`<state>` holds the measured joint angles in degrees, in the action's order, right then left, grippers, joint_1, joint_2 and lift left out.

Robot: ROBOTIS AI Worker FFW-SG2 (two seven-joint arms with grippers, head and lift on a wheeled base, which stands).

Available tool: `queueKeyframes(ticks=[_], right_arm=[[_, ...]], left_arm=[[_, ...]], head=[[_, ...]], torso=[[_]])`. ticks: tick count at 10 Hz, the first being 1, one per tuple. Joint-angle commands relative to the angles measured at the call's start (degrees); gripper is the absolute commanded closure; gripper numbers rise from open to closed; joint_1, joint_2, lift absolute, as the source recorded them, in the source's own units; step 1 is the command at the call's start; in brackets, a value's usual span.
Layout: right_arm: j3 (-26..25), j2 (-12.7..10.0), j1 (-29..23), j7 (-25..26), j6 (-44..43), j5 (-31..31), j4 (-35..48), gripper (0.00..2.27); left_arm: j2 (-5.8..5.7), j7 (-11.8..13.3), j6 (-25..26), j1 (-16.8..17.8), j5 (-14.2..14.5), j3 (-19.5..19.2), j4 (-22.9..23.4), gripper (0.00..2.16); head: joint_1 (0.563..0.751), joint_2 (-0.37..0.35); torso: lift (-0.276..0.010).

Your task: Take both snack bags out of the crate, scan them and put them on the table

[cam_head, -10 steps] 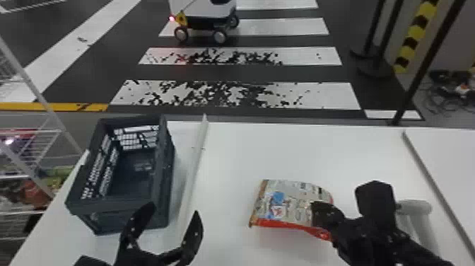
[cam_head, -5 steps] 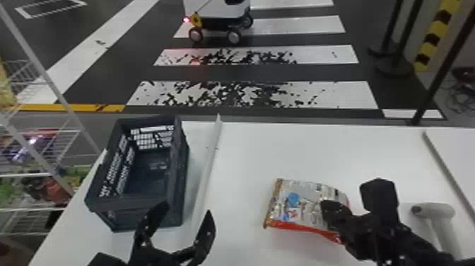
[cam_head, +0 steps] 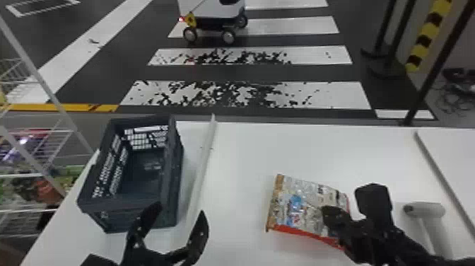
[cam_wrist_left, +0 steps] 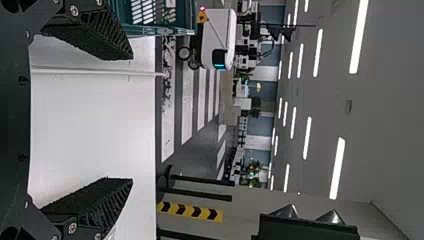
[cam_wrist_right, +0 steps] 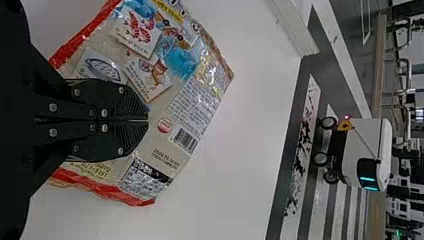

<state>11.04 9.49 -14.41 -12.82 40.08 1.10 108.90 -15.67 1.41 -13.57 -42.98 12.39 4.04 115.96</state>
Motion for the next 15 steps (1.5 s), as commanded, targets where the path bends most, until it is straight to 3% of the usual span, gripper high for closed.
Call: queueKeyframes(ticks=[1, 7, 12, 15], right_arm=[[-1.2, 0.0, -0.7, 0.3, 1.0, 0.2, 0.1, 2.27], [-3.0, -0.4, -5.7, 1.9, 2.8, 0.2, 7.6, 2.27], [-5.9, -0.8, -7.4, 1.8, 7.3, -0.7, 13.5, 2.27], [-4.6, -0.7, -12.7, -2.6, 10.2, -2.9, 20.4, 2.27]], left_arm=[[0.03, 0.0, 0.0, 0.1, 0.0, 0.0, -0.1, 0.13], [-0.06, 0.0, 0.0, 0.7, 0.2, 0.4, -0.6, 0.13], [-0.24, 0.0, 0.0, 0.5, 0.4, 0.4, -0.6, 0.13], [-0.15, 0.1, 0.0, 1.2, 0.4, 1.1, -0.6, 0.13]], head=[[0.695, 0.113], [0.695, 0.058], [0.695, 0.082], [0.695, 0.049]], torso=[[-0.093], [-0.093], [-0.093], [-0.093]])
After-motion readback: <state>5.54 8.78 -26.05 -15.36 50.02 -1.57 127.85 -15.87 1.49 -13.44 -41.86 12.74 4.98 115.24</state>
